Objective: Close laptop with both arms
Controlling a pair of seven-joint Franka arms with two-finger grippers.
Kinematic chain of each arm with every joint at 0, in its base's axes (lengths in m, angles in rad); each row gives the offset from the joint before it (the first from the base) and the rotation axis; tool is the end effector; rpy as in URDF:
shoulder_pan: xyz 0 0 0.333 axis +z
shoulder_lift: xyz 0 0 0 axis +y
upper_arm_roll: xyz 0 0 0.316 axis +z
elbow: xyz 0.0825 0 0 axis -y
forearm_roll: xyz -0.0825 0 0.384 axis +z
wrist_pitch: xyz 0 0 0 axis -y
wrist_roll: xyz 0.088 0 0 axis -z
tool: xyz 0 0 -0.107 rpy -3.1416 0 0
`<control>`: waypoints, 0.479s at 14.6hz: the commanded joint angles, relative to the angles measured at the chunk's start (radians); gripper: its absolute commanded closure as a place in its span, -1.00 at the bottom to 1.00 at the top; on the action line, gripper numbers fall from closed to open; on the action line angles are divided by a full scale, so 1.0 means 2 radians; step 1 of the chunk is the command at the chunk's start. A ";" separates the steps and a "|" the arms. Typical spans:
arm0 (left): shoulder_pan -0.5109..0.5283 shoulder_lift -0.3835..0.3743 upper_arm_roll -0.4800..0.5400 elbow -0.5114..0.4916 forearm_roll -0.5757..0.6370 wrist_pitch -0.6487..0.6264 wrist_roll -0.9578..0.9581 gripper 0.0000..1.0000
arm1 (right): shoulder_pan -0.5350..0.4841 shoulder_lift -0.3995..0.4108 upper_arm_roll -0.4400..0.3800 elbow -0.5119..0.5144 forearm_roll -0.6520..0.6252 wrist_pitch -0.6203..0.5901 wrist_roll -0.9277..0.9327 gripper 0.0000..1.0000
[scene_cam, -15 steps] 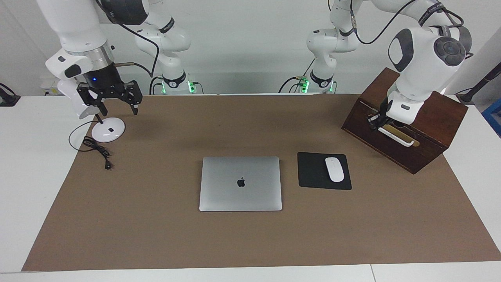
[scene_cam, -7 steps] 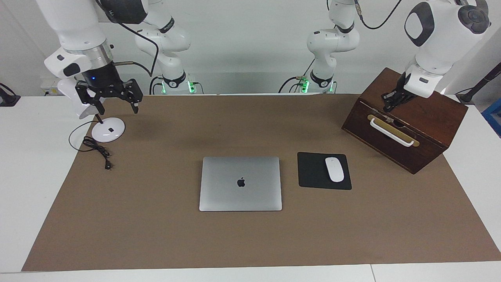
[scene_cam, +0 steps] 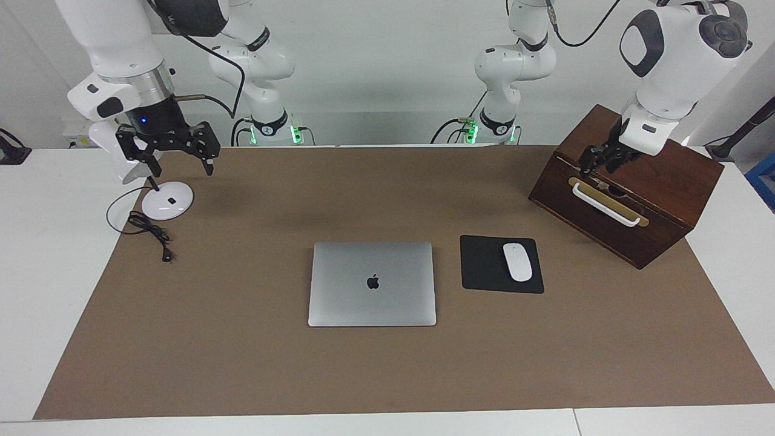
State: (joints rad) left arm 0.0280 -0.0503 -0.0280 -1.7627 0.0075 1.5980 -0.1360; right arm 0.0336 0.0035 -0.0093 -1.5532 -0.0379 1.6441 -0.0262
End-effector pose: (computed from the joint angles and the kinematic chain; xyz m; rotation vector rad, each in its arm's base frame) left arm 0.5335 0.0005 0.5639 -3.1128 -0.2112 0.1773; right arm 0.5633 0.0099 0.6378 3.0996 0.0800 0.1355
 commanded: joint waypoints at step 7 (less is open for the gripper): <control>-0.006 0.017 -0.001 0.036 -0.011 0.044 0.007 -1.00 | -0.004 -0.012 -0.002 -0.015 0.008 0.006 -0.013 -1.00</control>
State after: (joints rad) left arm 0.0263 -0.0416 -0.0343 -1.7264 0.0028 1.6683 -0.1354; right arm 0.0331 0.0034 -0.0102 -1.5532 -0.0379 1.6441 -0.0262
